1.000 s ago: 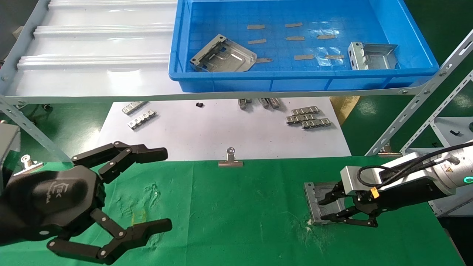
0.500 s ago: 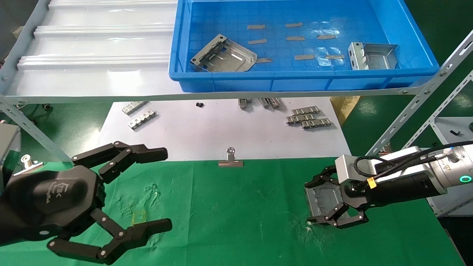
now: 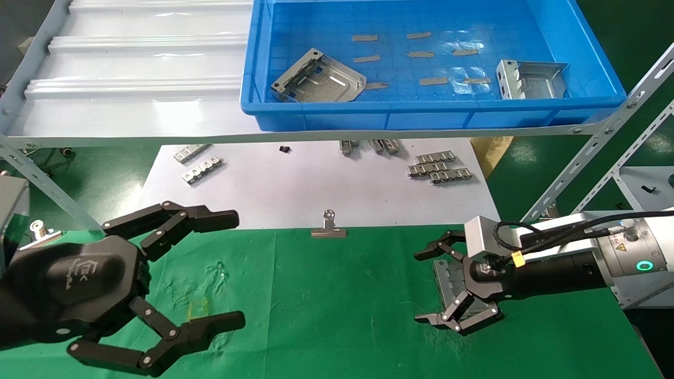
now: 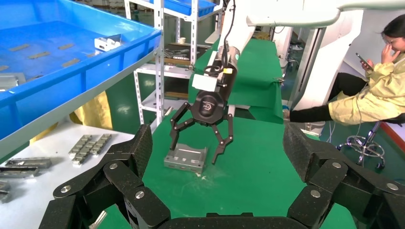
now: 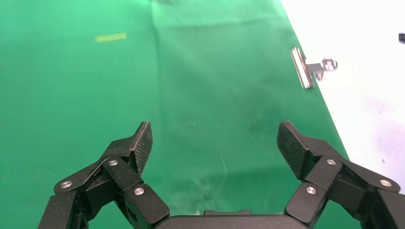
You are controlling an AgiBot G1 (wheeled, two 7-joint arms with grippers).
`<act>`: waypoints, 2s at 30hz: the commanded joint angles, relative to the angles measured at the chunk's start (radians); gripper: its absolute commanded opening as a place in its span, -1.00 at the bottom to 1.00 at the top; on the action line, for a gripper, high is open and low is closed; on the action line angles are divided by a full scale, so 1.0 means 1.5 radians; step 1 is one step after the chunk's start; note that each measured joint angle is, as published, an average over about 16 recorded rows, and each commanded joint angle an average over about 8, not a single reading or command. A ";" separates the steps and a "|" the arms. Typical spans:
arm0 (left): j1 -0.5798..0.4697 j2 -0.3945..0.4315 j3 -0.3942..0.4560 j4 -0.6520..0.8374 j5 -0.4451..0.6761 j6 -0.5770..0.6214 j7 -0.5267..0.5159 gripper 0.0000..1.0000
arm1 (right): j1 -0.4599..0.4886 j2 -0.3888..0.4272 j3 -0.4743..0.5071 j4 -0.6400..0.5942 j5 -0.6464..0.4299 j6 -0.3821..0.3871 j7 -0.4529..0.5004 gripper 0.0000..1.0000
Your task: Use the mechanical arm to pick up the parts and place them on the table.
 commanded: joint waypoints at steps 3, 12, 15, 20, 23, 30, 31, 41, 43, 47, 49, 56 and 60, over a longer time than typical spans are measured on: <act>0.000 0.000 0.000 0.000 0.000 0.000 0.000 1.00 | -0.034 0.017 0.043 0.051 0.016 0.005 0.030 1.00; 0.000 0.000 0.000 0.000 0.000 0.000 0.000 1.00 | -0.109 0.054 0.141 0.166 0.052 0.016 0.098 1.00; 0.000 0.000 0.000 0.000 0.000 0.000 0.000 1.00 | -0.135 0.067 0.173 0.205 0.064 0.020 0.120 1.00; 0.000 0.000 0.000 0.000 0.000 0.000 0.000 1.00 | -0.177 0.088 0.227 0.268 0.084 0.026 0.157 1.00; 0.000 0.000 0.001 0.000 0.000 0.000 0.000 1.00 | -0.202 0.100 0.259 0.307 0.096 0.030 0.180 1.00; 0.000 0.000 0.001 0.000 0.000 0.000 0.000 1.00 | -0.261 0.129 0.335 0.396 0.124 0.039 0.232 1.00; 0.000 0.000 0.001 0.000 0.000 0.000 0.000 1.00 | -0.269 0.134 0.346 0.409 0.128 0.040 0.240 1.00; 0.000 0.000 0.001 0.000 -0.001 0.000 0.000 1.00 | -0.353 0.175 0.454 0.536 0.168 0.052 0.315 1.00; 0.000 0.000 0.001 0.000 -0.001 0.000 0.001 1.00 | -0.370 0.184 0.476 0.562 0.176 0.055 0.330 1.00; 0.000 0.000 0.001 0.000 -0.001 0.000 0.001 1.00 | -0.403 0.200 0.518 0.612 0.192 0.060 0.359 1.00; 0.000 0.000 0.001 0.000 -0.001 0.000 0.001 1.00 | -0.416 0.206 0.535 0.632 0.198 0.062 0.371 1.00; 0.000 0.000 0.001 0.000 -0.001 -0.001 0.001 1.00 | -0.442 0.219 0.569 0.672 0.212 0.064 0.390 1.00; 0.000 0.000 0.001 0.000 -0.001 -0.001 0.001 1.00 | -0.440 0.218 0.565 0.667 0.211 0.065 0.387 1.00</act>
